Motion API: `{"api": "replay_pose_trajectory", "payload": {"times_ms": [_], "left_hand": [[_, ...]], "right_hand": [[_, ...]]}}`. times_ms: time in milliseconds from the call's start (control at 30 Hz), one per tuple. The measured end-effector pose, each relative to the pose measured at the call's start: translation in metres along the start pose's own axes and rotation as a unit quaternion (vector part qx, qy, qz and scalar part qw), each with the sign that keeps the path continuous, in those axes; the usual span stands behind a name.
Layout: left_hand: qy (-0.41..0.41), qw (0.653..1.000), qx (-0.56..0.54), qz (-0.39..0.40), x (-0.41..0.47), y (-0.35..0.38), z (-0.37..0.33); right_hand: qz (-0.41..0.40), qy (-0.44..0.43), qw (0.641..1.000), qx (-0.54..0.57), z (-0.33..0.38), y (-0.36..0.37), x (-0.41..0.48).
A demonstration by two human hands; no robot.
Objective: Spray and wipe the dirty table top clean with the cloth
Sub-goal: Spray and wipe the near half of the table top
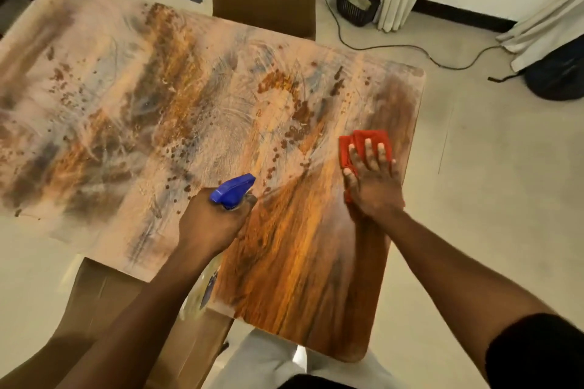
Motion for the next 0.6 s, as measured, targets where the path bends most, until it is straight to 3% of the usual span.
{"api": "replay_pose_trajectory", "payload": {"times_ms": [133, 233, 400, 600], "left_hand": [[0.013, 1.000, -0.026, -0.010, 0.014, -0.003, -0.015], [0.025, 0.998, -0.053, -0.014, 0.020, -0.007, -0.020], [0.033, 0.996, -0.076, -0.016, 0.029, -0.017, -0.024], [0.021, 0.997, -0.068, -0.014, 0.039, -0.034, -0.033]], "right_hand": [[0.000, 0.091, 0.992, 0.084, -0.034, -0.046, 0.053], [-0.006, 0.103, 0.991, 0.088, -0.009, -0.057, 0.086], [0.011, -0.087, 0.996, -0.030, 0.108, -0.016, 0.087], [0.073, -0.310, 0.942, -0.107, 0.211, 0.084, -0.011]]}}
Point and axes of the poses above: each hand's wrist, its own x-axis towards the middle knuckle, its own y-axis out of the palm, z = x × y, the point moved 7 cm from there along x, towards the middle knuckle, and after that the axes turned 13 degrees about z, right-handed, at the moved point
